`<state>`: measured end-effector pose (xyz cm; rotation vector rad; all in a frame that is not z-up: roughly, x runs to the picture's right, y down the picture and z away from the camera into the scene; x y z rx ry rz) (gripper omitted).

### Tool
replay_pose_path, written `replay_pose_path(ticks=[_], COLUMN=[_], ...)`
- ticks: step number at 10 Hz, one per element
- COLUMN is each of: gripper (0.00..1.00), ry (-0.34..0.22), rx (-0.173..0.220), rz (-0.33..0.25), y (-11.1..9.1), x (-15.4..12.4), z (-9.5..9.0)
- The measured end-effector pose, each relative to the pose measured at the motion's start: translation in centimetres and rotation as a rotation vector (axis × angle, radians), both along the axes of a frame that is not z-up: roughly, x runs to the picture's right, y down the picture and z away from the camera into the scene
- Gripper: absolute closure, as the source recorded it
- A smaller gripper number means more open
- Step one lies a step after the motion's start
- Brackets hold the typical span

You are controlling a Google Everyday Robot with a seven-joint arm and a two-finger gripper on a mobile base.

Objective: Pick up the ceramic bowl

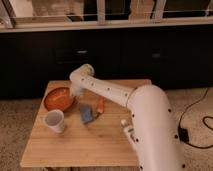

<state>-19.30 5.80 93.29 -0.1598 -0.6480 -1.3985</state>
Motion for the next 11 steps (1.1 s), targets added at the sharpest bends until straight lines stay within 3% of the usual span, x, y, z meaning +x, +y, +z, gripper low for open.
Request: replay_pose_path(ticks=[1,3,7,11], gripper=[0.99,0.98,1.00,1.00], ry=[0.000,-0.003,-0.011,-0.022], rx=[-0.002,0.003,0.036,0.061], rz=[0.000,0.001,0.006,0.008], y=[0.5,0.8,-1.0,-0.7], x=[-0.2,-0.2,-0.3,-0.7], z=[0.5,1.1,-0.8,-0.3])
